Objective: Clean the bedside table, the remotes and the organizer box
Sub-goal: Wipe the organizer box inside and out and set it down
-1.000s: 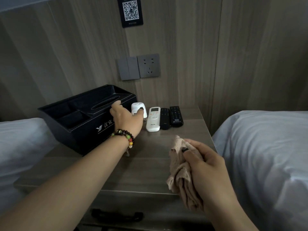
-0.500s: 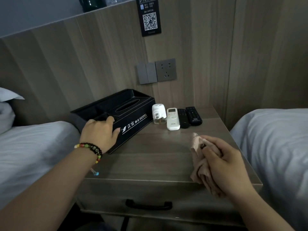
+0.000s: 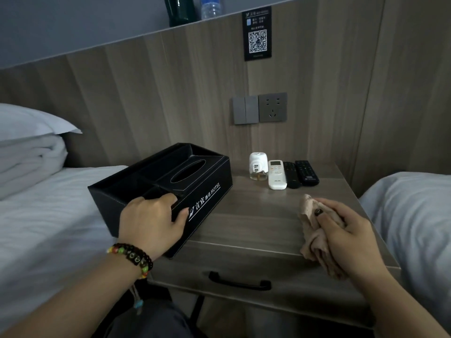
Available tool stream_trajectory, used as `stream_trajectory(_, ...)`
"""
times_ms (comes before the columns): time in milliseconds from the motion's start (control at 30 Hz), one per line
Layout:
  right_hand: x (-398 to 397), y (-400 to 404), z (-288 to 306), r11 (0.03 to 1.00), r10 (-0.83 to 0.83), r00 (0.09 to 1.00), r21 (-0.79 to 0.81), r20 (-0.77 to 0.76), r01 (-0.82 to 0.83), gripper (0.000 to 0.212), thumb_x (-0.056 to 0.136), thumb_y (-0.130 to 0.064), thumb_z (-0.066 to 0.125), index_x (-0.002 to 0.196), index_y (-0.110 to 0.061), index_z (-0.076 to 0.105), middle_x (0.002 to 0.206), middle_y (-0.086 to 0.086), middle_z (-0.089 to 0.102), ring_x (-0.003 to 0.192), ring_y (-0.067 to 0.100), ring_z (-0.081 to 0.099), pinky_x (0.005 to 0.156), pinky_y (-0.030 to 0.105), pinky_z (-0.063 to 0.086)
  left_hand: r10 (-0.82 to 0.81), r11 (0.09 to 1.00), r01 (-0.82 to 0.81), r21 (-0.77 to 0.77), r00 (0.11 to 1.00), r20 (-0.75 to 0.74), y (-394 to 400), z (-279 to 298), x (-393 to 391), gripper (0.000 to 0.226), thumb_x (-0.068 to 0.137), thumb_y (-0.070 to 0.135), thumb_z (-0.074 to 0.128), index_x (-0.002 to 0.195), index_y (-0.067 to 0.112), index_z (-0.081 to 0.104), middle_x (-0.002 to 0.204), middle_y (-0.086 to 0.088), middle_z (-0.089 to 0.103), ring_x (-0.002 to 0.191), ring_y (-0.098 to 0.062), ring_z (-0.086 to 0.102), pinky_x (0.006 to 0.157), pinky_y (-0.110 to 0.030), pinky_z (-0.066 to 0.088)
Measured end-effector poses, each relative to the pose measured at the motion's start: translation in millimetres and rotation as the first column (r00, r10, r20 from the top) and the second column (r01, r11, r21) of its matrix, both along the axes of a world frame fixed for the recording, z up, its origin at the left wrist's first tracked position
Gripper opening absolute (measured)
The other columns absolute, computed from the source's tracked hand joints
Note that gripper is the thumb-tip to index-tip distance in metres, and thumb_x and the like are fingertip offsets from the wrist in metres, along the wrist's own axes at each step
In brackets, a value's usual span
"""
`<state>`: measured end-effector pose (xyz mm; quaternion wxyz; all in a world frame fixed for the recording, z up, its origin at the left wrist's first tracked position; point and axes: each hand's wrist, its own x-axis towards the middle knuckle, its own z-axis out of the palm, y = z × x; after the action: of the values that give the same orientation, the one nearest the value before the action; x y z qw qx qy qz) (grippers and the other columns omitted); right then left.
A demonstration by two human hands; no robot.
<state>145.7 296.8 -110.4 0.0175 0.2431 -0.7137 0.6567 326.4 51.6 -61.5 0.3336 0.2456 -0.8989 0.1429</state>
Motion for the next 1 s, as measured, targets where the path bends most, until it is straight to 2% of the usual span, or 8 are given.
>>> stream_trajectory(133, -0.5, -1.6, -1.8, 0.999, -0.041, 0.999, 0.019, -0.005, 0.041, 0.028, 0.092, -0.012, 0.056, 0.099, -0.036, 0.067, 0.094, -0.017, 0.068, 0.091, -0.001, 0.062, 0.078, 0.022, 0.048, -0.05, 0.999, 0.05, -0.006, 0.995, -0.084, 15.0, -5.5, 12.6, 0.021, 0.066, 0.034, 0.084, 0.068, 0.016, 0.073, 0.036, 0.006, 0.05, 0.038, -0.021, 0.052, 0.053, -0.021, 0.029)
stream_trajectory(200, 1.4, -1.1, -2.0, 0.998, -0.059, 0.998, 0.007, -0.007, 0.059, 0.028, 0.092, -0.011, 0.055, 0.101, -0.034, 0.067, 0.096, -0.016, 0.069, 0.093, 0.0, 0.062, 0.078, 0.021, 0.048, -0.076, 0.997, 0.079, 0.018, 0.989, -0.124, 20.4, -5.2, 19.8, 0.026, 0.073, 0.045, 0.07, 0.07, 0.02, 0.073, 0.039, 0.006, 0.054, 0.042, -0.02, 0.054, 0.055, -0.022, 0.034)
stream_trajectory(267, 6.2, 1.0, -1.7, 0.996, -0.084, 0.996, -0.019, -0.011, 0.083, 0.028, 0.092, -0.009, 0.054, 0.106, -0.029, 0.068, 0.099, -0.014, 0.068, 0.095, 0.001, 0.062, 0.077, 0.018, 0.048, -0.113, 0.981, 0.137, 0.139, 0.979, -0.172, 28.3, -0.1, 29.8, 0.034, 0.075, 0.053, 0.053, 0.071, 0.025, 0.073, 0.047, 0.008, 0.06, 0.051, -0.018, 0.058, 0.059, -0.023, 0.042)
stream_trajectory(400, 20.7, 4.8, -1.3, 0.98, -0.158, 0.986, -0.115, 0.044, 0.162, 0.036, 0.093, -0.009, 0.054, 0.125, -0.026, 0.058, 0.112, -0.009, 0.063, 0.101, 0.001, 0.06, 0.075, 0.012, 0.046, -0.14, 0.901, 0.264, 0.343, 0.928, -0.345, 46.2, 12.8, 45.4, 0.028, 0.068, 0.057, 0.057, 0.07, 0.033, 0.071, 0.063, 0.019, 0.067, 0.076, -0.014, 0.062, 0.073, -0.031, 0.05)
stream_trajectory(533, 32.5, 9.4, 15.1, 0.958, -0.236, 0.97, -0.18, -0.064, 0.221, 0.039, 0.092, -0.005, 0.055, 0.126, -0.024, 0.053, 0.106, -0.024, 0.056, 0.095, -0.022, 0.053, 0.076, -0.002, 0.039, -0.26, 0.705, 0.532, 0.468, 0.809, -0.528, 61.8, 29.6, 42.0, 0.011, 0.072, 0.036, 0.08, 0.079, 0.035, 0.071, 0.071, 0.023, 0.07, 0.072, 0.0, 0.068, 0.071, -0.025, 0.055)
stream_trajectory(700, 33.9, 26.7, 68.1, 0.935, -0.352, 0.84, -0.201, -0.412, 0.293, 0.03, 0.09, -0.001, 0.053, 0.109, -0.021, 0.064, 0.099, -0.022, 0.063, 0.09, -0.015, 0.057, 0.077, -0.001, 0.037, -0.361, 0.49, 0.73, 0.477, 0.668, -0.651, 72.2, 55.3, 16.0, 0.013, 0.075, 0.013, 0.078, 0.066, 0.022, 0.074, 0.066, 0.009, 0.073, 0.06, -0.002, 0.066, 0.058, -0.02, 0.053)
stream_trajectory(833, 22.4, 37.7, 99.9, 0.929, -0.302, 0.728, -0.018, -0.615, 0.37, 0.027, 0.088, -0.002, 0.053, 0.109, -0.016, 0.065, 0.098, -0.008, 0.064, 0.089, 0.004, 0.058, 0.081, 0.011, 0.04, -0.399, 0.321, 0.842, 0.432, 0.535, -0.745, 58.5, 57.4, -8.8, 0.015, 0.077, 0.033, 0.069, 0.067, 0.024, 0.075, 0.064, 0.009, 0.072, 0.06, -0.001, 0.061, 0.057, -0.014, 0.046)
stream_trajectory(1000, 10.9, 25.9, 108.2, 0.905, -0.274, 0.726, 0.087, -0.63, 0.417, 0.029, 0.09, -0.006, 0.053, 0.116, -0.014, 0.062, 0.101, -0.003, 0.063, 0.092, 0.012, 0.058, 0.077, 0.007, 0.035, -0.189, 0.212, 0.912, 0.352, 0.392, -0.901, 46.2, 39.8, -29.3, 0.061, 0.085, 0.062, 0.049, 0.048, 0.015, 0.058, 0.044, 0.008, 0.047, 0.045, -0.001, 0.041, 0.045, -0.019, 0.032)
